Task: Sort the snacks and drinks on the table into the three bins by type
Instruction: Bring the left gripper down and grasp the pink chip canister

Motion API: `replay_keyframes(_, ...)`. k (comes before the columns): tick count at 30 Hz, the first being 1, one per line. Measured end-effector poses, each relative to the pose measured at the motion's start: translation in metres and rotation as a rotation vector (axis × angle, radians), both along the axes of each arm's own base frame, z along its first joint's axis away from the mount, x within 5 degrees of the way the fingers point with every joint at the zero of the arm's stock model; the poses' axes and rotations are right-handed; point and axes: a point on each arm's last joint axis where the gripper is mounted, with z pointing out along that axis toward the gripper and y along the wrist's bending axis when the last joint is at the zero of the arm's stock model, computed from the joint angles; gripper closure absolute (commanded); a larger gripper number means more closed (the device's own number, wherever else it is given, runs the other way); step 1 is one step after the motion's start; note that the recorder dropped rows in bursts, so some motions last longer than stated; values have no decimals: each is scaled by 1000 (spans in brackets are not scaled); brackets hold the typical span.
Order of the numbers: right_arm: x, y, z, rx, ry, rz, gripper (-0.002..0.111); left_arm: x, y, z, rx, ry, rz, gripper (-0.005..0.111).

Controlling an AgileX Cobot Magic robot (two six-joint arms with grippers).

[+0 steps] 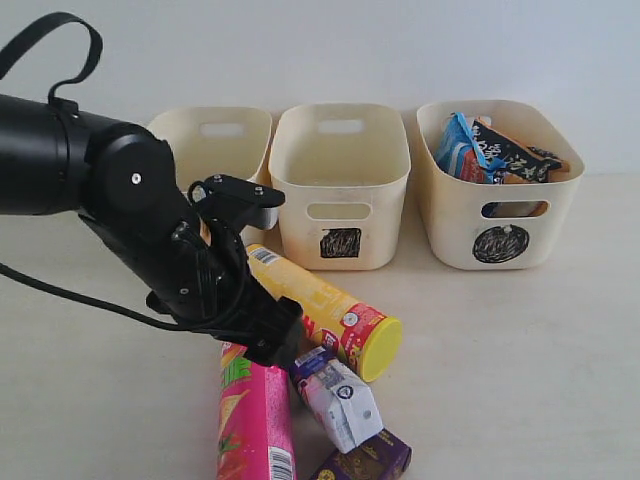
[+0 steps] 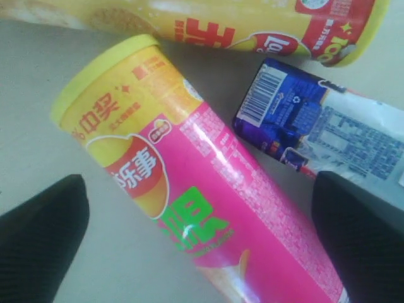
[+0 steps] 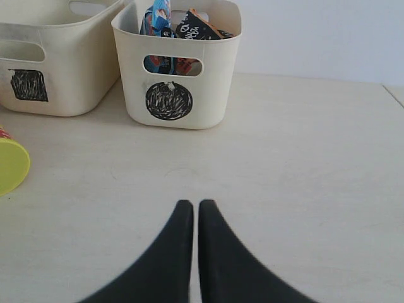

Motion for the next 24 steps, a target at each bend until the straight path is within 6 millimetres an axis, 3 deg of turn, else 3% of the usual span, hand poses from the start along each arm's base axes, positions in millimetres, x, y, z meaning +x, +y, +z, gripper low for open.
replay_keyframes(24, 0, 0, 0, 0, 0, 0, 108, 8, -3, -42, 74, 63, 5, 20)
